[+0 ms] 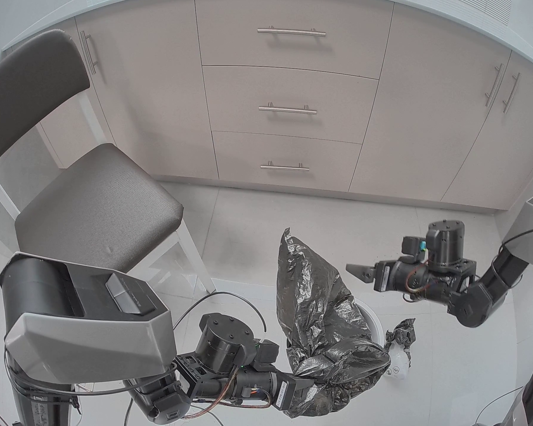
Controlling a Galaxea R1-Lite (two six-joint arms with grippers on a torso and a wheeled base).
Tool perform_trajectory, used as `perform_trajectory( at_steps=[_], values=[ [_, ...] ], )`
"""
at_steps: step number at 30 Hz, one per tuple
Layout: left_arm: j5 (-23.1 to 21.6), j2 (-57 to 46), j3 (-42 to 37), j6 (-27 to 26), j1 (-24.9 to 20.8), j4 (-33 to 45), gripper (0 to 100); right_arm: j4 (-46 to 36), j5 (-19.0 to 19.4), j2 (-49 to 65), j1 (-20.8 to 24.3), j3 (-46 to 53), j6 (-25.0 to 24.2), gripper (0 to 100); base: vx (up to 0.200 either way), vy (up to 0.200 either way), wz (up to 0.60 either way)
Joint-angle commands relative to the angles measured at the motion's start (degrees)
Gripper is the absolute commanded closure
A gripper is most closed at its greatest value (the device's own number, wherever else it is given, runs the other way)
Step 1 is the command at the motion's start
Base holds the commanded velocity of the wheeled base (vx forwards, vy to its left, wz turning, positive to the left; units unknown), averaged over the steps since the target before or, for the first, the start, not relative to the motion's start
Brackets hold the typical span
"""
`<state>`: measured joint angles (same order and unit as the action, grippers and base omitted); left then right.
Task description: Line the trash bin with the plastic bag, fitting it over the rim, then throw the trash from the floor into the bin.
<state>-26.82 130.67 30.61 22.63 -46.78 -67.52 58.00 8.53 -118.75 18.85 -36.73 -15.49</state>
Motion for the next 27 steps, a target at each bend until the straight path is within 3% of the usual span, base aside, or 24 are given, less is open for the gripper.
perform_trajectory(
  at_steps=[1,5,10,17,27],
  values=[
    [-0.95,1.43,-0.2,0.14,-0.33,-1.91,100,-28.47,-5.46,1.77,8.66,-33.23,-1.56,0,0.0,0.0,0.0],
    [-0.95,1.43,-0.11,0.14,-0.33,-2.0,100,-36.29,-8.97,-0.34,11.48,-43.95,-1.38,0,0.0,0.0,0.0],
    [-0.95,1.43,-0.29,0.67,-0.51,-3.76,100,-41.66,-9.32,-2.19,15.25,-50.28,-1.47,0,0.0,0.0,0.0],
    [-0.87,1.43,-0.38,3.83,-0.6,-6.66,100,-42.01,-10.99,-3.16,18.95,-48.26,-1.47,0,0.0,0.0,0.0],
    [-0.87,1.52,-0.82,3.83,-0.6,-7.01,100,-41.48,-12.14,-6.23,18.86,-43.78,-1.73,0,0.0,0.0,0.0]
  ],
)
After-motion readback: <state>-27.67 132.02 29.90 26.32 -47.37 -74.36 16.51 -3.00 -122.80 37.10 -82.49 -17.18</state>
